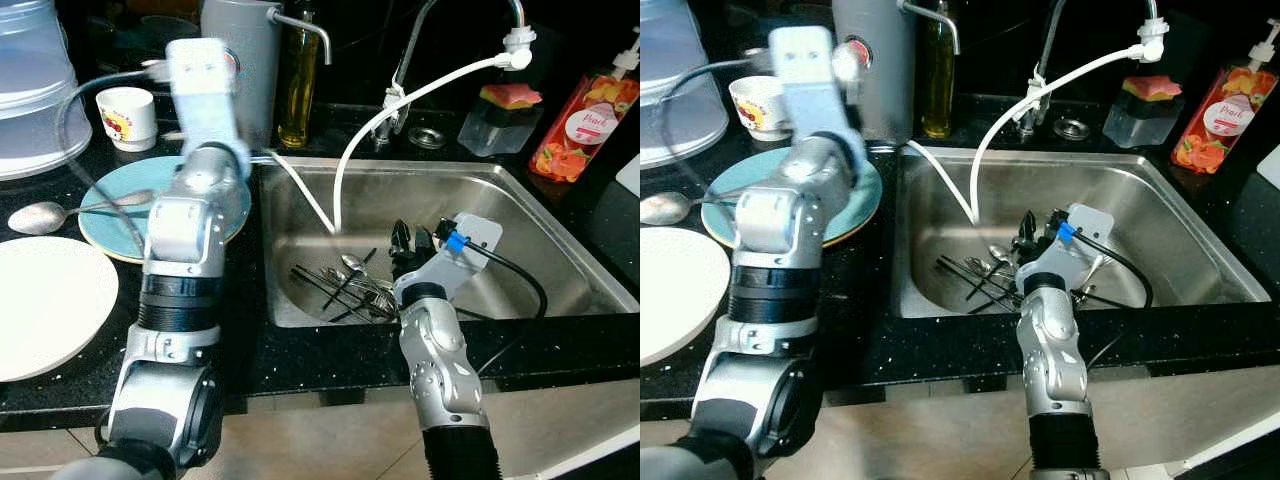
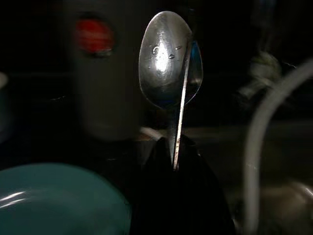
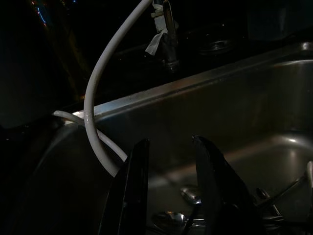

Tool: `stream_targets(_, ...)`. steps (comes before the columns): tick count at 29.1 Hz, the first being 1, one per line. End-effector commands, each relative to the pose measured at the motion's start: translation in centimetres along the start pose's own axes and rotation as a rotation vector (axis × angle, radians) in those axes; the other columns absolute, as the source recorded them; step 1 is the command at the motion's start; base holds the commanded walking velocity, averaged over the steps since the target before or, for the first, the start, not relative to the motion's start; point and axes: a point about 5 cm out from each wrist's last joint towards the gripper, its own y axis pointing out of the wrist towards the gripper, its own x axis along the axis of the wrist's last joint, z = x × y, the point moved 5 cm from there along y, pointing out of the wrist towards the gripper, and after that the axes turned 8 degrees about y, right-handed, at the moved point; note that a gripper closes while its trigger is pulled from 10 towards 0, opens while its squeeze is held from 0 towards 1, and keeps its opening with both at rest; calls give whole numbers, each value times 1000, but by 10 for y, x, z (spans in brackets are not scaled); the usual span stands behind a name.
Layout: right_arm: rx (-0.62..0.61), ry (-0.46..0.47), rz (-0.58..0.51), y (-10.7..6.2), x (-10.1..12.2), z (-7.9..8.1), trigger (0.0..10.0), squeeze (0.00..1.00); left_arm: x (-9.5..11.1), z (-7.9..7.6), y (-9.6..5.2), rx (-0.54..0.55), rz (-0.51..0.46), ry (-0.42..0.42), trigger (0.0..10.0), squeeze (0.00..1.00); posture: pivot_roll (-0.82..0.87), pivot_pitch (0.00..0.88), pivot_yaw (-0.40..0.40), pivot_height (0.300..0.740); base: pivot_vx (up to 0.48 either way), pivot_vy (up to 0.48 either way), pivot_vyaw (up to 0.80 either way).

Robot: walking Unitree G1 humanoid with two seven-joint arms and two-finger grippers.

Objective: Kitchen organization

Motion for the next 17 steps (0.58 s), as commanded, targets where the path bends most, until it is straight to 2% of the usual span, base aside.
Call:
stream_targets(1, -8, 3, 24, 0, -6, -1, 10000, 0, -2, -21, 0, -89, 10, 5, 10000, 0, 305, 0, -75, 740, 0, 0, 0)
stream_targets(2, -8, 2, 24, 0, -6, -1, 10000, 0, -2, -30, 0, -131, 6, 14, 10000, 0, 304, 0, -75, 740, 0, 0, 0)
stream_targets(3, -8, 2, 24, 0, -6, -1, 10000, 0, -2, -30, 0, -131, 6, 14, 10000, 0, 304, 0, -75, 740, 0, 0, 0)
stream_targets(5, -9, 2, 23, -1, -6, -1, 10000, 0, -7, -55, -4, -270, 6, 12, 10000, 0, 300, 0, -72, 740, 0, 0, 0)
stream_targets(6, -9, 2, 23, -1, -6, -1, 10000, 0, -7, -55, -4, -270, 6, 12, 10000, 0, 300, 0, -72, 740, 0, 0, 0)
stream_targets(8, -11, 2, 21, -1, -5, -1, 10000, 0, -19, -78, -11, -402, 19, 56, 10000, 0, 299, 0, -71, 740, 0, 0, 0)
stream_targets(10, -12, 2, 20, -1, -5, -2, 10000, 0, -23, -82, -14, -436, 22, 77, 10000, 0, 299, 0, -71, 740, 0, 0, 0)
stream_targets(11, -12, 2, 20, 0, -5, -2, 10000, 0, -32, -85, -15, -450, 45, 126, 10000, 0, 300, 0, -71, 740, 0, 0, 0)
stream_targets(12, -12, 2, 20, 0, -5, -2, 10000, 0, -42, -88, -16, -465, 78, 157, 10000, 75, 301, 0, -71, 740, 0, 0, 0)
stream_targets(13, -12, 2, 20, 0, -5, -2, 10000, 0, -52, -90, -19, -487, 108, 185, 10000, 333, 301, 0, -71, 740, 0, 0, 0)
stream_targets(15, -12, 2, 21, 0, -5, -2, 10000, 0, -59, -91, -20, -503, 127, 201, 10000, 333, 301, 0, -71, 740, 0, 0, 0)
stream_targets(16, -11, 2, 21, 0, -5, -2, 10000, 0, -70, -94, -24, -528, 155, 223, 10000, 1000, 300, 0, -71, 740, 0, 0, 0)
stream_targets(17, -11, 3, 20, 0, -5, -2, 10000, 0, -74, -93, -24, -524, 168, 231, 10000, 1000, 300, 0, -71, 740, 0, 0, 0)
